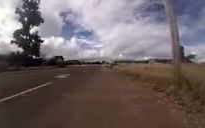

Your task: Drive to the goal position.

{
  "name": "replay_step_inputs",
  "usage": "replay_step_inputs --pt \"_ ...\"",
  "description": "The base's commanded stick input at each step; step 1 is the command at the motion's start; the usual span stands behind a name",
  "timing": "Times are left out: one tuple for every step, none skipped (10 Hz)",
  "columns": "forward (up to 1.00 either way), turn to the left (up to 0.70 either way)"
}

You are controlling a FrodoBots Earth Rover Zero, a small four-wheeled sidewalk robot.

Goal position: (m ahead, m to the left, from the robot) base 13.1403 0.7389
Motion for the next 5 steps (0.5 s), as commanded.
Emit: replay_step_inputs --pt "0.7 0.0" --pt "0.7 0.0" --pt "0.7 0.0" --pt "0.7 0.0" --pt "0.7 0.0"
